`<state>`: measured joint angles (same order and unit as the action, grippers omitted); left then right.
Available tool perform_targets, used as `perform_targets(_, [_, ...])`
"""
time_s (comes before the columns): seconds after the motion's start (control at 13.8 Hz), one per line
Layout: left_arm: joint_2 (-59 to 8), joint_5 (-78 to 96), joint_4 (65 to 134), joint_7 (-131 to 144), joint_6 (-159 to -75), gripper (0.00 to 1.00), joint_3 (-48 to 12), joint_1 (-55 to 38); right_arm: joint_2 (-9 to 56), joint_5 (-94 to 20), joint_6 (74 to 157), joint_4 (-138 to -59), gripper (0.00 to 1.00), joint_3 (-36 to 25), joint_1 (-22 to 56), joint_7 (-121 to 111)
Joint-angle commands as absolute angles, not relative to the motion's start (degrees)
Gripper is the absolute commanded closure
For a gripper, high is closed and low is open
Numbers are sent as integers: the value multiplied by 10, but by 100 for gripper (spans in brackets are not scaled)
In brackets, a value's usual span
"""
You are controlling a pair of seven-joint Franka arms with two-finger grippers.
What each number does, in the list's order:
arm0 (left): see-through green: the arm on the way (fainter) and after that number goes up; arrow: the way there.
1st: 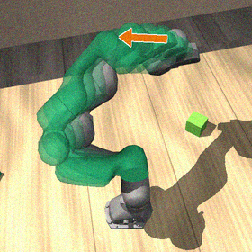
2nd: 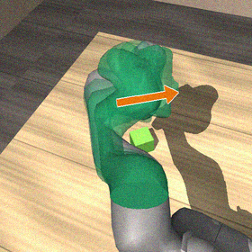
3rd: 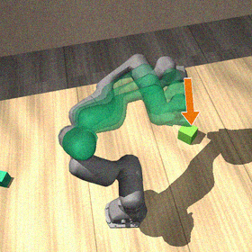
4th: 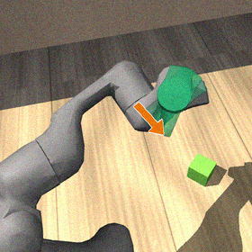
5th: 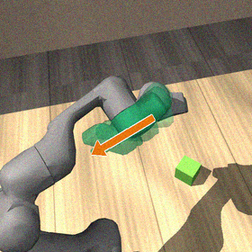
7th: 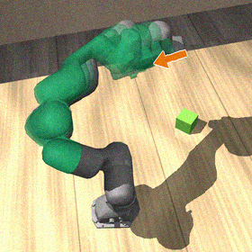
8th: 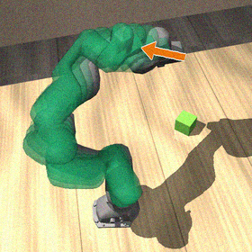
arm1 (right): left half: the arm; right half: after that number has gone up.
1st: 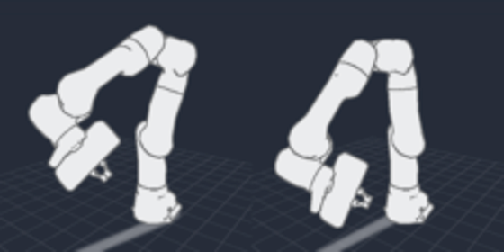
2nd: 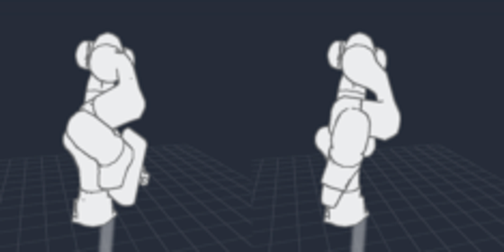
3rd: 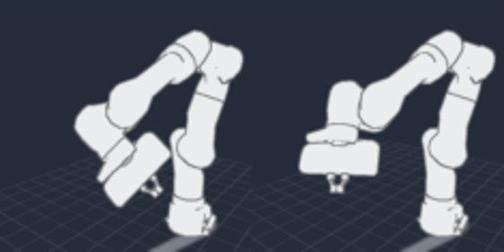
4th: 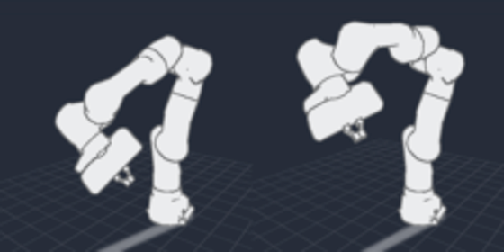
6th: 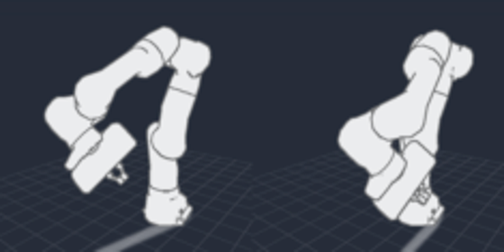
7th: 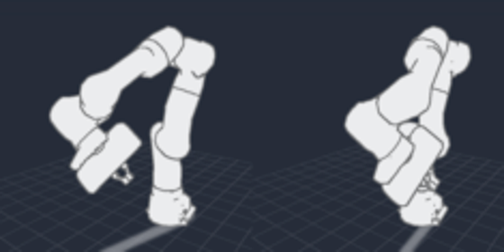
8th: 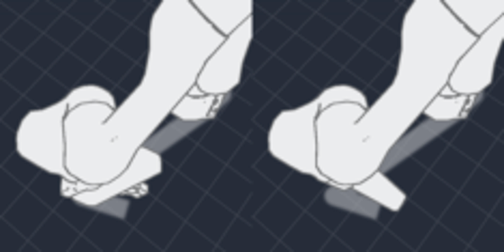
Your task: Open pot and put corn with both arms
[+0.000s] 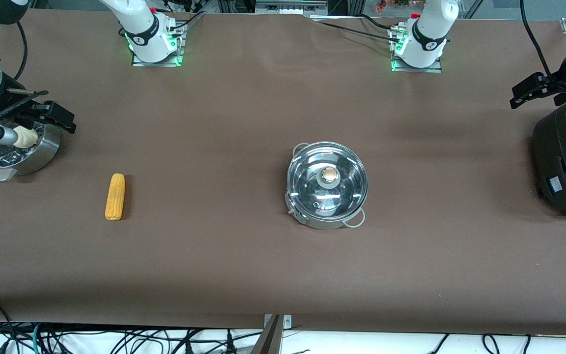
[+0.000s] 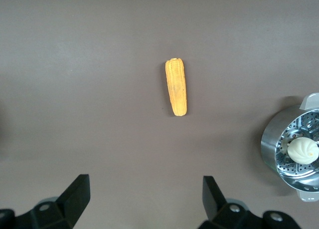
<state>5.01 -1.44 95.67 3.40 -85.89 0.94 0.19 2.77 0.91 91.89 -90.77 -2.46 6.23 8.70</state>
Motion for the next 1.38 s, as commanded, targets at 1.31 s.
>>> perform_targets(1.31, [41,-4,936,20,-843,0,7,7,41,1,915,-892,0,-29,55,42])
